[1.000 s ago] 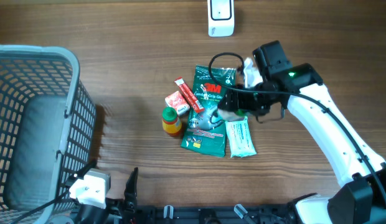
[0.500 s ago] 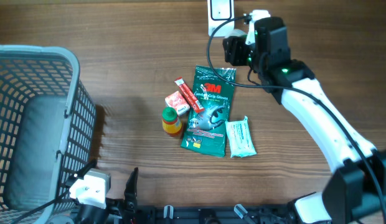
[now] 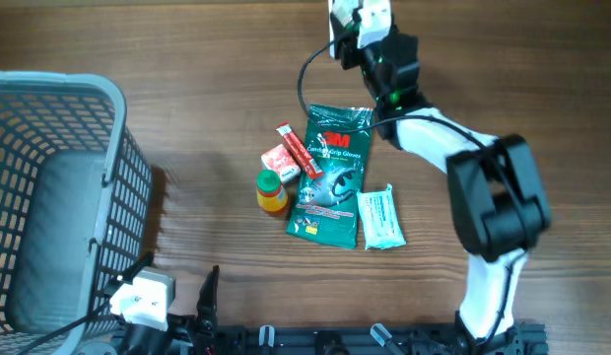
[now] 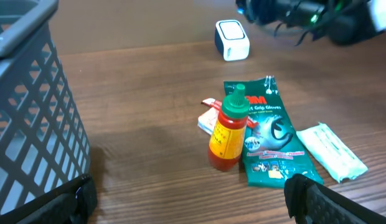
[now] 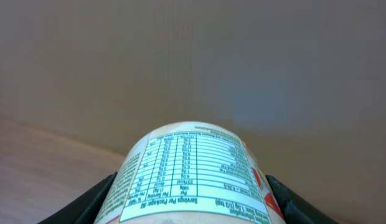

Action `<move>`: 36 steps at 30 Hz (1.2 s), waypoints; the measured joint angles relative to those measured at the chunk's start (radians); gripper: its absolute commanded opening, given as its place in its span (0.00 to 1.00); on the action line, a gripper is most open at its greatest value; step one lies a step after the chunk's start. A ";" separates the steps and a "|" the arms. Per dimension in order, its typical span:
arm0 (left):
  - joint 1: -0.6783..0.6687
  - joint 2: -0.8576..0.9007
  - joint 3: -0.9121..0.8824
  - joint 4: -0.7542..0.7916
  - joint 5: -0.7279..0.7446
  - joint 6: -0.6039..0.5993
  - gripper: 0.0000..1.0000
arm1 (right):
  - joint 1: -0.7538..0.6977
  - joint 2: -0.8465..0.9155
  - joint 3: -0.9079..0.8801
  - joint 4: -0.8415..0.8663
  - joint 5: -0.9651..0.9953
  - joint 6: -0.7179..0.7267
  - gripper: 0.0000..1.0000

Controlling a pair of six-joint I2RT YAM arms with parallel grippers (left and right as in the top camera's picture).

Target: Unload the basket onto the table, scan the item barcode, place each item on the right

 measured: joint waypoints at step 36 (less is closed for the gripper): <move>0.000 -0.001 0.000 0.000 0.000 0.000 1.00 | -0.524 -0.339 0.338 -1.084 0.036 0.102 0.53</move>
